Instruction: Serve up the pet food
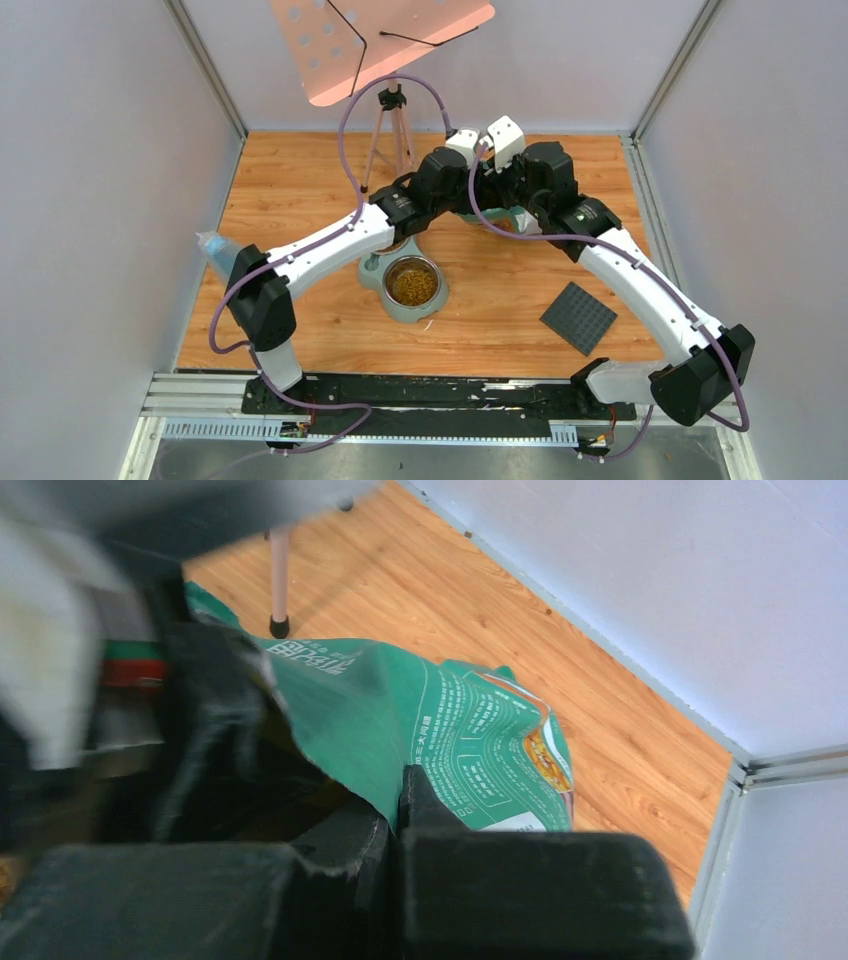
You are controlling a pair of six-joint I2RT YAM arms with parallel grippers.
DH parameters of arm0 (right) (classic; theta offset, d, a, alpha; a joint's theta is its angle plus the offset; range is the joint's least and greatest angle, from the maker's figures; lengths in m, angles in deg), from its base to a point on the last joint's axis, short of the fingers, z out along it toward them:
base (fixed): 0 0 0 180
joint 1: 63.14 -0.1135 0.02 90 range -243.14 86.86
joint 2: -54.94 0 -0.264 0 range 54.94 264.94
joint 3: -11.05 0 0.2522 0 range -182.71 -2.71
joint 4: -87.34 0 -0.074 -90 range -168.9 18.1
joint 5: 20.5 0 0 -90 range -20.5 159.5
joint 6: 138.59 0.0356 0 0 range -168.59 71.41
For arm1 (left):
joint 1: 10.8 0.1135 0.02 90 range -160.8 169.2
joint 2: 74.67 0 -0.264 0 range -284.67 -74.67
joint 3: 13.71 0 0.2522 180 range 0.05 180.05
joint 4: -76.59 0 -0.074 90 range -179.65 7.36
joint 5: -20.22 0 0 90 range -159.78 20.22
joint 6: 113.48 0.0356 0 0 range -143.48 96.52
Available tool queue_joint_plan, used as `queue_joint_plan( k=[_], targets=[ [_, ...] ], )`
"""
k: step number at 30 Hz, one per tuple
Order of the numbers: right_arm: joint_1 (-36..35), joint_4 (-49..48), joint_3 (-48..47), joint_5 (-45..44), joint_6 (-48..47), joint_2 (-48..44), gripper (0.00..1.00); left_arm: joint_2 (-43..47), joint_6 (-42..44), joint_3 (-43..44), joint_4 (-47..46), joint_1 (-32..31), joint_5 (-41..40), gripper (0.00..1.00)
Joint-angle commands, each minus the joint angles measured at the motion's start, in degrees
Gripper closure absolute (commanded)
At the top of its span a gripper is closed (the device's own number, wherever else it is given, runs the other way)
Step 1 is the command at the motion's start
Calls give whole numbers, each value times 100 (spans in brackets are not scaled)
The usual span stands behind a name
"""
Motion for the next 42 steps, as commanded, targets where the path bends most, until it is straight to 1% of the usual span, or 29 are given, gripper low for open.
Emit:
queue_joint_plan(
  k=[1, 5, 10, 13, 14, 15, 16, 18, 20, 23, 28, 31, 38, 42],
  targets=[
    [-144, -408, 15, -377, 263, 60, 100, -352, -577, -265, -587, 89, -576, 100],
    [-162, -57, -6, -470, 719, 182, 100, -694, -675, -415, -1008, 77, -372, 100],
    [-160, 272, -34, -311, 1233, 365, 100, -1021, -924, -709, -1458, 76, -328, 100],
    [-158, 397, -66, -268, 1443, 501, 100, -1238, -1179, -826, -1579, 81, -116, 100],
    [-157, 442, -91, -218, 1482, 543, 100, -1270, -1357, -926, -1865, 92, 37, 100],
    [-154, 499, -136, -182, 1528, 587, 100, -1300, -1464, -1001, -2025, 133, 481, 100],
    [-147, 577, -177, -149, 1582, 631, 100, -1305, -1771, -1145, -2345, 166, 691, 100],
    [-125, 688, -253, -93, 1670, 678, 100, -1282, -2281, -1334, -2745, 306, 1662, 100],
    [-86, 707, -252, -54, 1680, 655, 100, -1201, -2616, -1495, -3087, 414, 2119, 100],
    [12, 699, -232, -56, 1674, 576, 100, -1049, -2950, -1687, -3225, 574, 2429, 100],
    [190, 698, -109, 19, 1588, 401, 100, -732, -3591, -2021, -3573, 1130, 3274, 100],
    [251, 697, -74, -8, 1507, 326, 100, -493, -3844, -2267, -3795, 1350, 3400, 100],
    [342, 689, -249, -109, 1296, 317, 100, 45, -3841, -2511, -3409, 1698, 3406, 100],
    [347, 714, -398, -82, 1098, 317, 100, 242, -3969, -2646, -3405, 1936, 3454, 100]
  ],
)
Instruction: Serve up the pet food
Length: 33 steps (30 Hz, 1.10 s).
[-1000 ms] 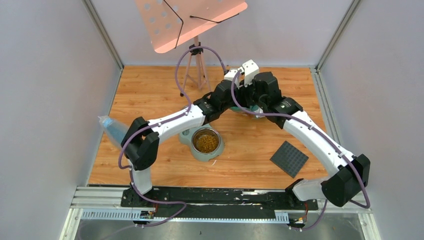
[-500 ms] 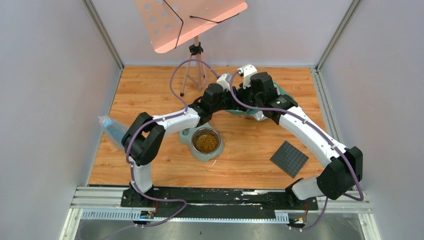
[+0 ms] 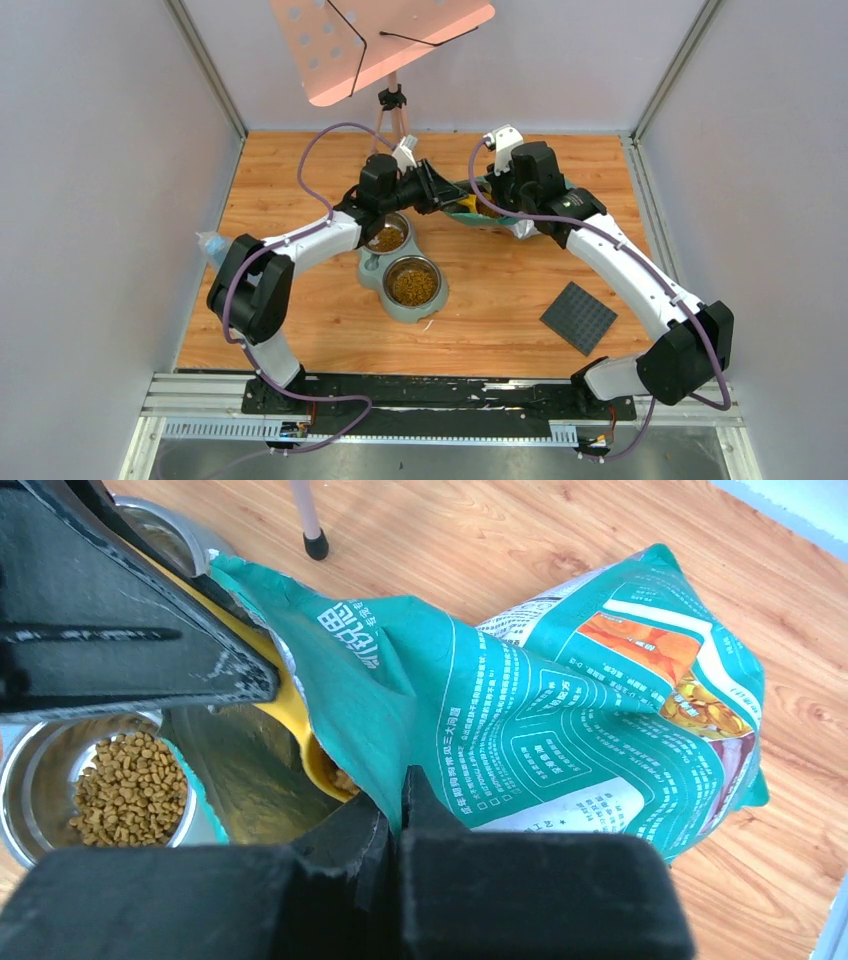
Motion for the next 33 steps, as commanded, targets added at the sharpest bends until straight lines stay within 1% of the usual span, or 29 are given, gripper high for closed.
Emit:
queue_joint_plan(
  k=[1, 8, 10, 13, 14, 17, 21, 22, 23, 24, 25, 26, 28, 30, 33],
  targets=[
    [148, 16, -399, -365, -388, -302, 100, 288, -232, -203, 226, 333, 20, 100],
    [150, 59, -481, -488, -912, -391, 100, 362, -595, -428, -444, 633, 474, 100],
    [146, 59, -440, -484, -996, -392, 100, 361, -706, -476, -586, 836, 591, 100],
    [150, 59, -390, -448, -1082, -410, 100, 374, -786, -436, -812, 1052, 987, 100],
    [150, 56, -382, -417, -1118, -426, 100, 348, -861, -391, -884, 1146, 1220, 100],
    [150, 42, -359, -365, -1175, -461, 100, 351, -1110, -301, -1027, 1296, 1539, 100],
    [150, 54, -403, -425, -1278, -476, 100, 544, -1127, -333, -1121, 1356, 1498, 100],
    [155, 49, -423, -447, -1307, -472, 100, 503, -1172, -333, -1127, 1339, 1372, 100],
    [151, 42, -424, -457, -1339, -469, 100, 417, -1340, -312, -1184, 1310, 1296, 100],
    [151, 35, -412, -460, -1363, -464, 100, 133, -1459, -165, -1268, 1215, 1218, 100],
    [150, 39, -405, -450, -1361, -441, 100, -27, -1625, -65, -1483, 1155, 1219, 100],
    [149, 33, -401, -445, -1335, -420, 100, -288, -1676, 200, -1536, 1054, 1280, 100],
    [150, 57, -455, -415, -1267, -360, 100, -431, -1831, 509, -1462, 1018, 1461, 100],
    [150, 98, -526, -399, -1280, -340, 100, -288, -1985, 501, -1304, 1150, 1609, 100],
    [149, 91, -558, -436, -1400, -354, 100, 119, -2225, 52, -1237, 1423, 1610, 100]
  ],
)
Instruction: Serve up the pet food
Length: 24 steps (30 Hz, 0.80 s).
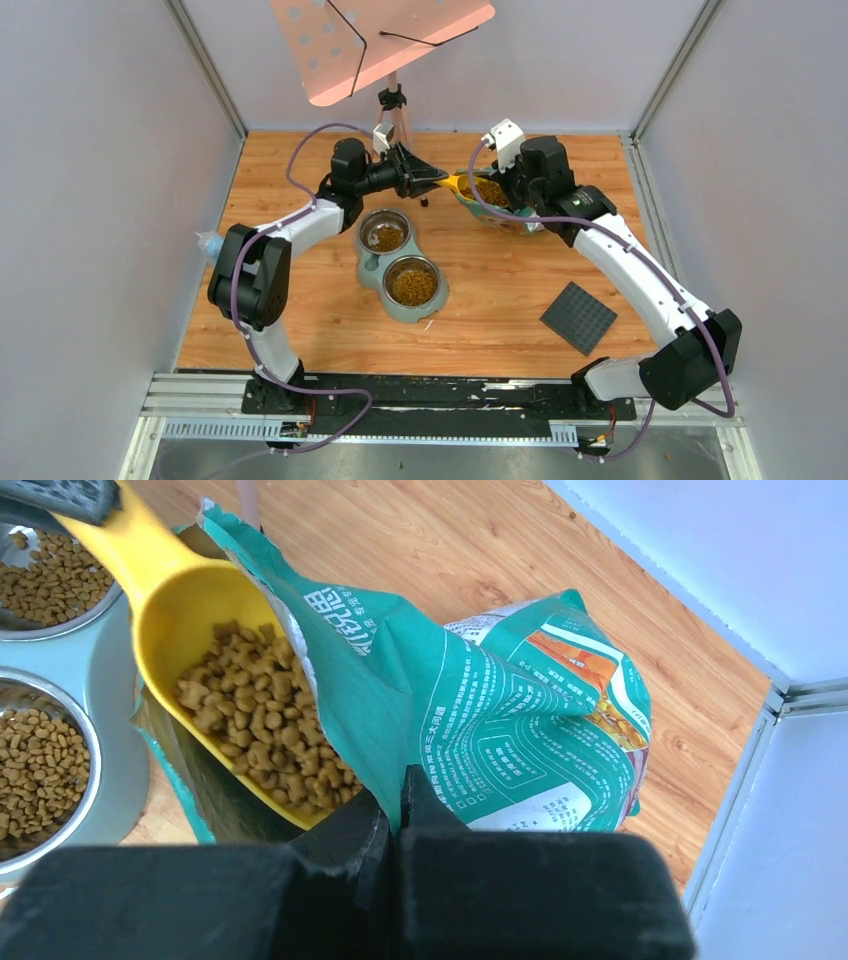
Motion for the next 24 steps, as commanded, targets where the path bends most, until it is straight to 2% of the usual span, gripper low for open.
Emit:
queue_joint_plan(
  k=[1, 3, 6, 11, 16, 20, 24],
  targets=[
    [48, -24, -364, -247, -201, -214, 100, 493, -490, -220, -322, 371, -491, 100],
    [43, -23, -358, -271, -218, -225, 100, 324, -611, -250, -409, 200, -764, 100],
    [48, 6, -445, -274, -223, -173, 100, -53, -843, 255, -191, -64, -672, 100],
    [52, 46, -788, -539, -351, -10, 100, 265, -839, 264, 381, 268, -319, 100],
    [49, 27, -916, -627, -377, 87, 100, 9, -1103, 245, 50, 56, -481, 100],
    [46, 41, -1007, -642, -422, 122, 100, 241, -973, 149, 212, 306, -367, 100],
    [48, 24, -956, -681, -401, 146, 100, -315, -1193, 453, -191, 4, -508, 100]
  ],
)
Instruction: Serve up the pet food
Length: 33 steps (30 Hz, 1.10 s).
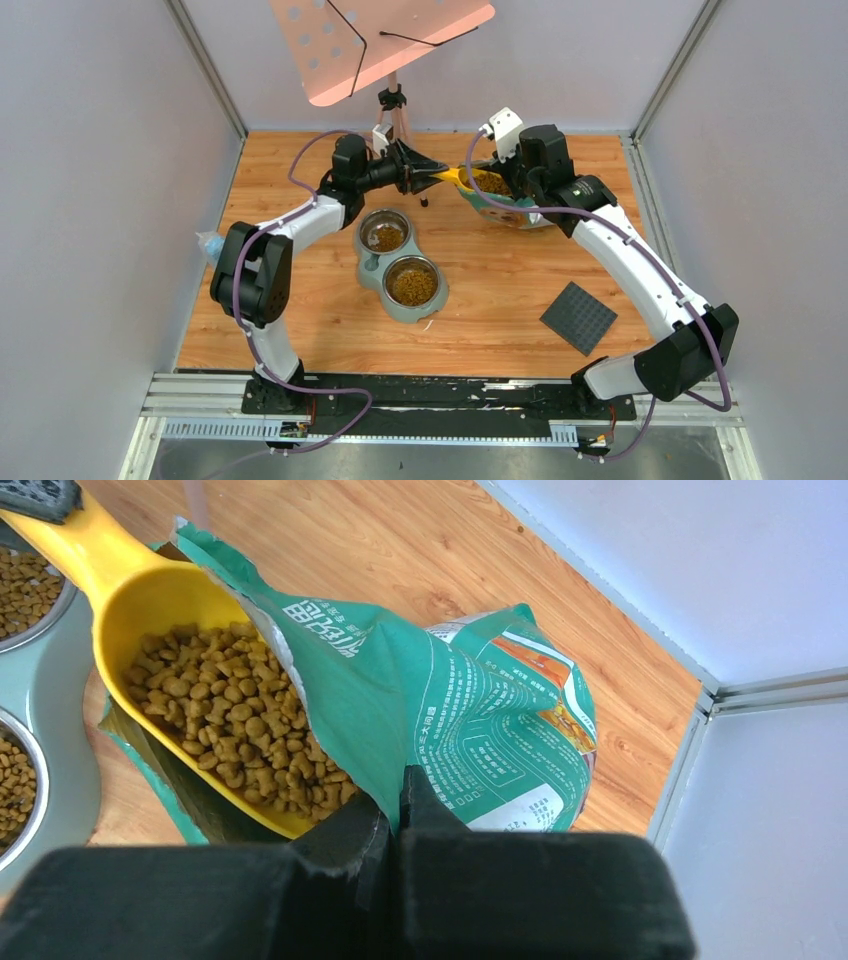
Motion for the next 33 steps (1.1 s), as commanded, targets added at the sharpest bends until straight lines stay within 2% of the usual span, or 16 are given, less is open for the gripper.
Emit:
queue_joint_plan(
  k=[1, 18, 33],
  targets=[
    [43, -205, -366, -314, -43, -89, 100, -410, -185, 464, -409, -146, -373, 100],
    [39, -218, -262, -416, -428, -225, 100, 332, -596, -411, -1344, 317, -30, 100],
    [43, -216, -397, -503, -561, -91, 100, 890, -670, -857, -1397, 625, -42, 100]
  ],
)
